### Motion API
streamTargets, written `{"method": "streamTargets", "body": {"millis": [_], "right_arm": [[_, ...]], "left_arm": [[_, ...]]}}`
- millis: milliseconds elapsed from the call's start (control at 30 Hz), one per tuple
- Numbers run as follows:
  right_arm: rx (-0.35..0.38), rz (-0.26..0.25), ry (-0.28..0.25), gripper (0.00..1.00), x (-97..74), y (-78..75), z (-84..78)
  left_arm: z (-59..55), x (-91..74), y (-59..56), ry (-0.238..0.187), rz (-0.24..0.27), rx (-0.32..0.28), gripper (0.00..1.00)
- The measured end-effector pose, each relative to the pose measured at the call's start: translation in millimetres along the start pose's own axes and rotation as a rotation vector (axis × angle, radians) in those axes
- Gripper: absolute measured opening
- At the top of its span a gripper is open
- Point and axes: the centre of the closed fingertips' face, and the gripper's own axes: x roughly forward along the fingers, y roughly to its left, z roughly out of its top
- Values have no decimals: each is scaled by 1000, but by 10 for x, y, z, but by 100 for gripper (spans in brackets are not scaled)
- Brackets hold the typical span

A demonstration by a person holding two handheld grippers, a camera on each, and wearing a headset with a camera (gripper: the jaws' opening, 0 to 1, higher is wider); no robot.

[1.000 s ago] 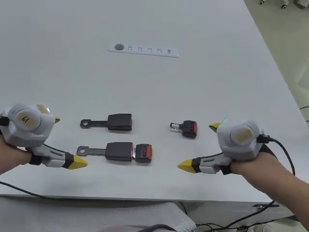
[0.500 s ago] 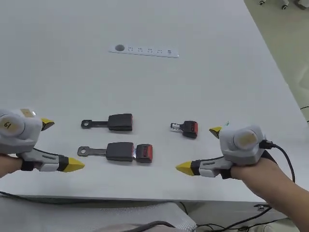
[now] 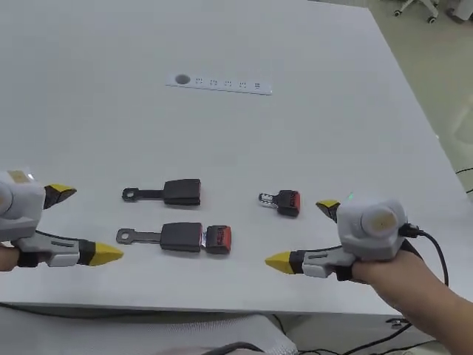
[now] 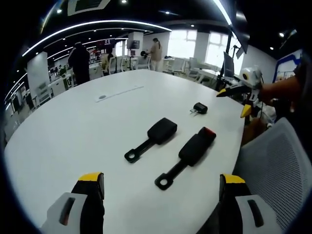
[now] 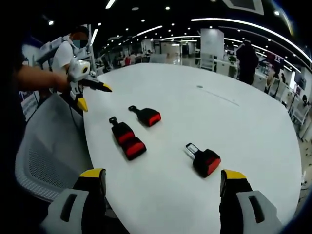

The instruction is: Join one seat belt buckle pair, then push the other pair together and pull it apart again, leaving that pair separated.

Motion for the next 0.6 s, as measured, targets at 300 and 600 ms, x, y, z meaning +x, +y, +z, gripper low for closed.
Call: {"method": "streamTargets", "body": {"millis": [300, 600], "right_arm": [[9, -5, 2, 99, -42, -3, -19], [16, -12, 10, 99, -86, -7, -73]], "left_arm": [[8, 24, -34, -10, -17, -12, 100], [27, 20, -46, -24, -16, -13, 100]]}}
